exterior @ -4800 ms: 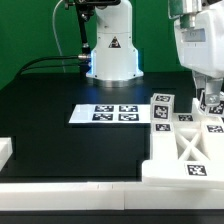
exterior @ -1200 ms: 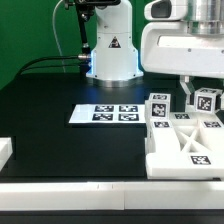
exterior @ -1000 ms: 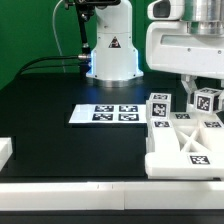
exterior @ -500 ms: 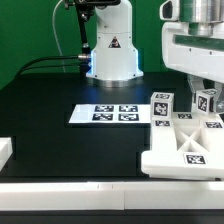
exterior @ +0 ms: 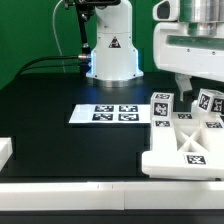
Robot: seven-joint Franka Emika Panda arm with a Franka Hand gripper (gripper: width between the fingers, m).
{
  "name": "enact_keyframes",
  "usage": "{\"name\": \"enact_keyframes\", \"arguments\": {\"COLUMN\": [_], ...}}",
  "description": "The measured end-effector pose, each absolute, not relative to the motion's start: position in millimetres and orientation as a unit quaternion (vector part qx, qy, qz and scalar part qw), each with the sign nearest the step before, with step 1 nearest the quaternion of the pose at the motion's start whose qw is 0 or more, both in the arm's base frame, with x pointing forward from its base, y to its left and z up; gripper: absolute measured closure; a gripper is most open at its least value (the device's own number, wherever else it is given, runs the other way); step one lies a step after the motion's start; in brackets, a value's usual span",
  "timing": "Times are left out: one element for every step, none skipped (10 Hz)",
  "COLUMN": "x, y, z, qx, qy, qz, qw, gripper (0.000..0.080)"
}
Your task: Assemble chair
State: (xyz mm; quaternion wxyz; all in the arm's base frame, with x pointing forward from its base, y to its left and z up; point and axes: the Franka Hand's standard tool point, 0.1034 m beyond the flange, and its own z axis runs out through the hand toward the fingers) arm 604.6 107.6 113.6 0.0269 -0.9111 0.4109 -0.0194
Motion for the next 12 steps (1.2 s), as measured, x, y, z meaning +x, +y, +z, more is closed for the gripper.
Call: {"name": "enact_keyframes", "arguments": {"x": [603.9,603.2,604.0,604.1,603.7,602.8,602.3,602.4,602.5,602.5,602.5,602.5], "y": [112.0,114.2,111.8,111.1,110.2,108.7,110.3,109.4,108.9,108.9,109.0,109.1], "z": [113.6,113.2,113.3,113.3,113.3,114.3,114.1,114.1,114.1,114.1,114.0,114.0], "qx": [-0.935,-0.951,-0.96,-0.969,-0.979,-0.994,-0.999,-0.998,-0.998,-0.998,-0.996,-0.992], "qy": [0.353,0.307,0.279,0.245,0.201,0.105,0.045,0.053,0.064,0.064,0.083,0.126], "qz": [-0.021,-0.023,-0.024,-0.025,-0.024,-0.017,-0.017,-0.017,-0.018,-0.018,-0.018,-0.018], "qw": [0.021,0.018,0.017,0.016,0.012,0.003,-0.007,-0.007,-0.007,-0.007,-0.006,-0.005], "gripper": [0.0156,0.0151,0.0151,0.015,0.015,0.015,0.015,0.015,0.0273,0.041,0.0538,0.0538]}}
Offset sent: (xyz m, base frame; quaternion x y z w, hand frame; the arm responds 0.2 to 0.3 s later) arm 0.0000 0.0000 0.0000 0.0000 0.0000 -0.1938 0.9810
